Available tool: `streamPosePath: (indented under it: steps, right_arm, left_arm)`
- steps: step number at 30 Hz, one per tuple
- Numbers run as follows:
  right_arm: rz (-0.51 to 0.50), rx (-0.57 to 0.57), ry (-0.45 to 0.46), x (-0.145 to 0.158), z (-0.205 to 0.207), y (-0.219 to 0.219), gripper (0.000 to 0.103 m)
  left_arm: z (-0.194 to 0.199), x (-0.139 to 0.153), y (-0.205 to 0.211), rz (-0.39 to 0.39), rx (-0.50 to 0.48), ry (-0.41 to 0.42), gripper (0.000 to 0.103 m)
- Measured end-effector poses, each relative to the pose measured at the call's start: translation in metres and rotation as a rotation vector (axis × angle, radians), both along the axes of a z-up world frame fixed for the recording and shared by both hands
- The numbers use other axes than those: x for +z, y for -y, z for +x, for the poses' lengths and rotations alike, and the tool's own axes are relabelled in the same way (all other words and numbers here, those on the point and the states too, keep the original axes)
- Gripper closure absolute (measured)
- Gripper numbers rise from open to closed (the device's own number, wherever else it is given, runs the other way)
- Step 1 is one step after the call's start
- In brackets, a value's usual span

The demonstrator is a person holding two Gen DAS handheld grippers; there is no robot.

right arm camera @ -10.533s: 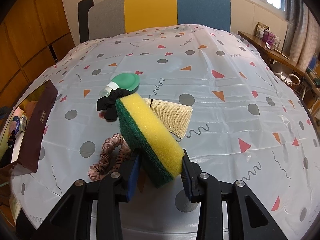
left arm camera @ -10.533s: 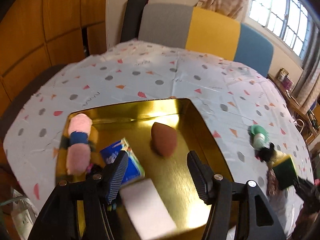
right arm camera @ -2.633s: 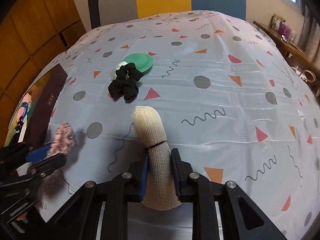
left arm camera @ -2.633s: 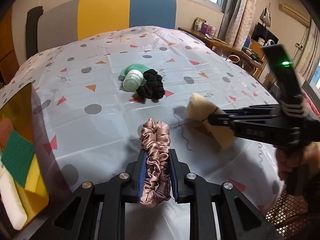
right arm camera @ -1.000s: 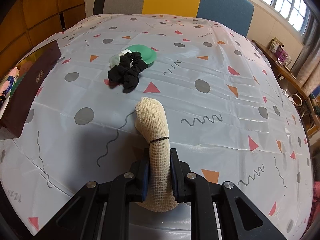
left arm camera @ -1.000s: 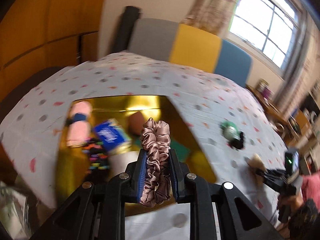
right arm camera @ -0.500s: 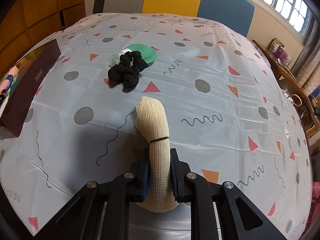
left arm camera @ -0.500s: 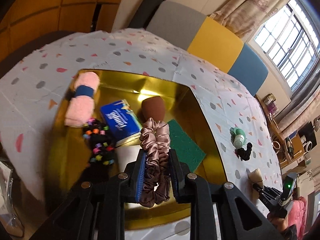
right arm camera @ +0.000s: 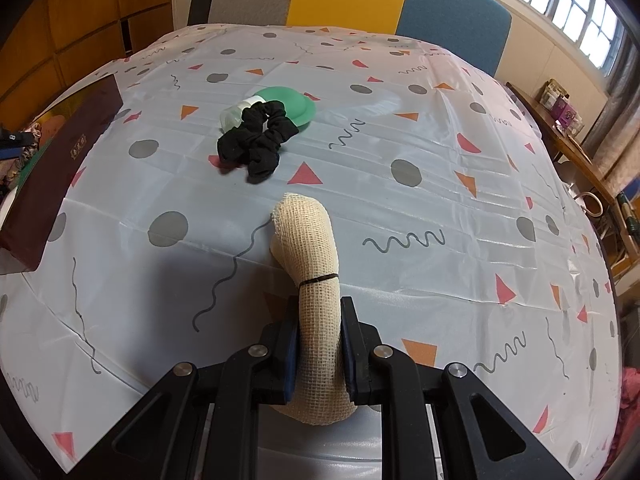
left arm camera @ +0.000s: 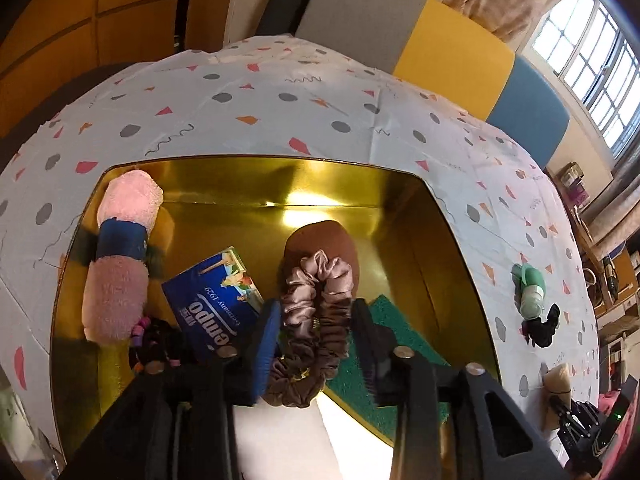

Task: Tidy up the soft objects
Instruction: 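Carry the pink satin scrunchie into the gold tray and open the left tool, then carry the beige knit cloth into the gold tray and open the right tool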

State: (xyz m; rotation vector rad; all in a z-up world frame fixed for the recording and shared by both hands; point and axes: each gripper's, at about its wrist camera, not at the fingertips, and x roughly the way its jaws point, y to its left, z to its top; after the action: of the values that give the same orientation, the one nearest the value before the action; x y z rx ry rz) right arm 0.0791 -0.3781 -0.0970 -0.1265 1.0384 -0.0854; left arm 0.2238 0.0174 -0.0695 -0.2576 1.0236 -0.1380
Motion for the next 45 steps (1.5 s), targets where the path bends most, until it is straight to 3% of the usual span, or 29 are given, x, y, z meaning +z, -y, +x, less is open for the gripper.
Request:
streamPosePath:
  steps: [3,15,26,45]
  right_arm:
    - [-0.003,0.001,0.0,-0.001,0.0,-0.001,0.085]
    - [-0.021,0.007,0.0,0.0,0.001,-0.002,0.085]
    - [-0.029,0.005,0.006,-0.001,0.0,-0.003,0.085]
    - [-0.022,-0.024,-0.006,-0.001,0.001,-0.004,0.085]
  left_arm:
    - [-0.006,0.004,-0.004,0.007,0.008,-0.002,0.049]
    - [-0.082,0.034,0.0,0.163,0.01,0.112,0.049]
    - [-0.128,0.047,0.006,0.156,-0.015,0.162,0.049]
    - [-0.148,0.06,-0.008,0.21,-0.013,0.233,0.049]
